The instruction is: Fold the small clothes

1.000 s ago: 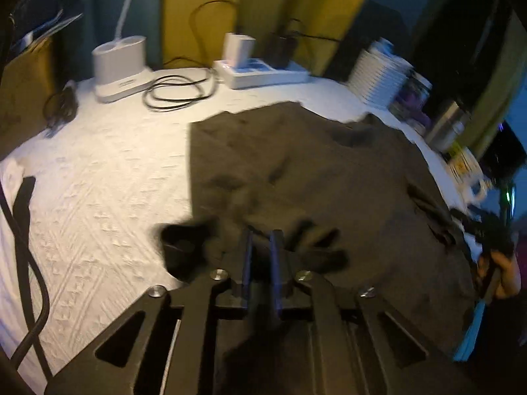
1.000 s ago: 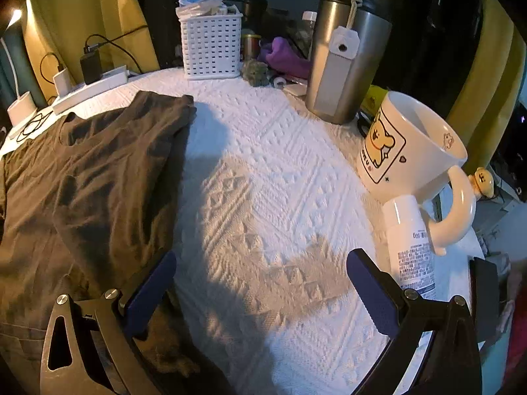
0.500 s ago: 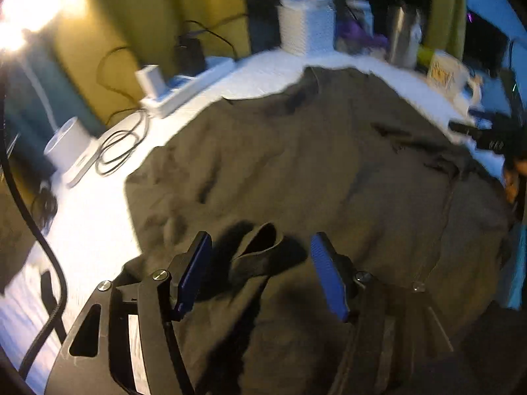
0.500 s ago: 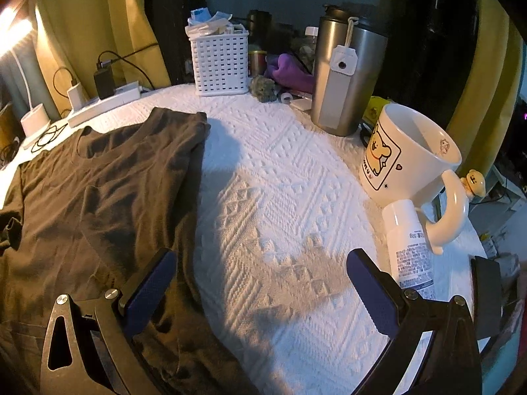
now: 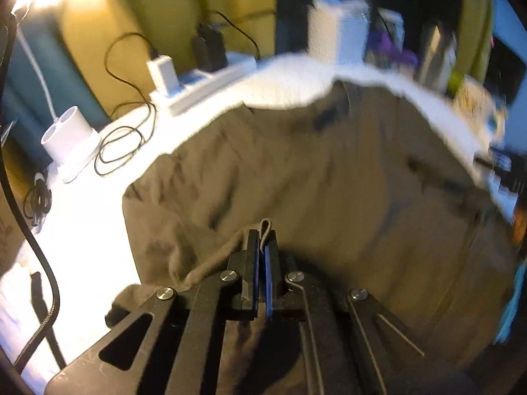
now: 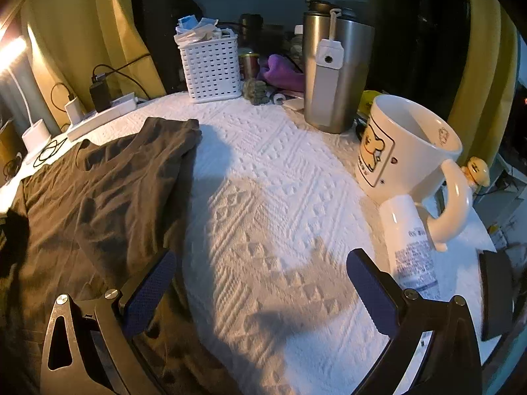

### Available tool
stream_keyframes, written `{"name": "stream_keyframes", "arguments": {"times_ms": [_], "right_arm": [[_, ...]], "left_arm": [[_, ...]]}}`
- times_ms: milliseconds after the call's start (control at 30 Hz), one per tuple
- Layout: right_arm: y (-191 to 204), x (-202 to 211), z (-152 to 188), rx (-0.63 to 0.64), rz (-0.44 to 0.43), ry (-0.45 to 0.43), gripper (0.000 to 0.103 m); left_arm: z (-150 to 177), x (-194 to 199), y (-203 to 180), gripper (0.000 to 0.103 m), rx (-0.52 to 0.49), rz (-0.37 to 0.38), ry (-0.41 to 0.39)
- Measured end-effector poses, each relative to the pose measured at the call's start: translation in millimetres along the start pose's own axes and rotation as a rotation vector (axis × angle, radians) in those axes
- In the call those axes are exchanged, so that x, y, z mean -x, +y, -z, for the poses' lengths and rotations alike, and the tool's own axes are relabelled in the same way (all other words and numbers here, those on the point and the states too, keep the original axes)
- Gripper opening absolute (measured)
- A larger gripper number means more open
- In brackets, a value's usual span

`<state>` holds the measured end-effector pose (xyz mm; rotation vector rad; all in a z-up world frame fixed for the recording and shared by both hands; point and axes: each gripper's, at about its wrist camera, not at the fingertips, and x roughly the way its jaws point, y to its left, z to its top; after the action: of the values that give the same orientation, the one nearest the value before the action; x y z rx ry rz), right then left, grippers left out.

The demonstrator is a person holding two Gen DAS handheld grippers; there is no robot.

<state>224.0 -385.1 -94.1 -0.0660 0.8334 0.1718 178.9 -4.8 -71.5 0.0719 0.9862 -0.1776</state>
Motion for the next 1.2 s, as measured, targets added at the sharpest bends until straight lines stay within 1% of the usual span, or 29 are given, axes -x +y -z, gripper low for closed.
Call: {"name": "stream_keyframes", "arguments": {"times_ms": [100,167,267,300,333,367,400,433,467,600,667,767,900,1000,1033,1067,1100,1133,1167,1200], "right_arm": [[5,-3,-4,0.003,-0.011,-0.005,0.103],[8,-4,-7,0.005,-0.017,-0.008,0.103],[11,-6,-9,0.009,-0.019,-0.004,0.103],[13,-6,-10,0.013,-0.018,-0.002,0.103],[15,-6,-10,0.019,-0.017,0.001,0.103],[16,-6,-9,0.022,-0.017,0.003,0.103],[17,-6,-9,0.026,-0.017,0.005,0.103],[19,-6,-8,0.029,-0.016,0.006,0.103],[20,-6,-8,0.031,-0.015,0.007,0.103],[28,-6,-5,0.049,-0.013,0.016,0.103],[32,-6,-4,0.065,-0.013,0.019,0.103],[39,-5,-2,0.082,-0.010,0.025,0.103],[44,-1,-1,0.095,0.000,0.030,0.103],[45,2,-1,0.102,0.012,0.033,0.103],[46,3,-2,0.103,0.016,0.034,0.103],[46,4,-2,0.102,0.019,0.034,0.103],[46,4,-2,0.101,0.022,0.035,0.103],[45,5,-2,0.098,0.025,0.034,0.103],[45,6,-2,0.096,0.026,0.034,0.103],[45,6,-3,0.095,0.026,0.034,0.103]], "left_arm": [[-20,-5,8,0.001,0.102,0.074,-0.007],[-28,-16,3,0.001,0.135,0.115,0.009],[-26,-34,-9,0.003,0.173,0.175,0.100],[-22,-37,-12,0.004,0.168,0.176,0.117],[-18,-32,-14,0.012,0.163,0.171,0.119],[-12,-25,-13,0.030,0.158,0.169,0.113],[-6,-15,-11,0.041,0.158,0.169,0.104],[1,-3,-6,0.059,0.164,0.162,0.087],[6,6,-1,0.063,0.200,0.106,0.068],[36,44,36,0.063,0.237,0.042,0.024],[49,46,54,0.064,0.261,0.017,0.021],[65,37,77,0.064,0.311,0.002,0.025],[67,25,89,0.064,0.291,0.023,-0.012],[64,18,87,0.064,0.271,0.056,-0.015],[63,19,84,0.063,0.260,0.072,-0.028],[61,22,80,0.061,0.241,0.081,-0.046],[60,25,76,0.053,0.217,0.078,-0.067],[58,28,70,0.028,0.189,0.074,-0.074],[56,29,66,0.011,0.173,0.075,-0.067],[56,30,63,0.008,0.163,0.083,-0.066]]}}
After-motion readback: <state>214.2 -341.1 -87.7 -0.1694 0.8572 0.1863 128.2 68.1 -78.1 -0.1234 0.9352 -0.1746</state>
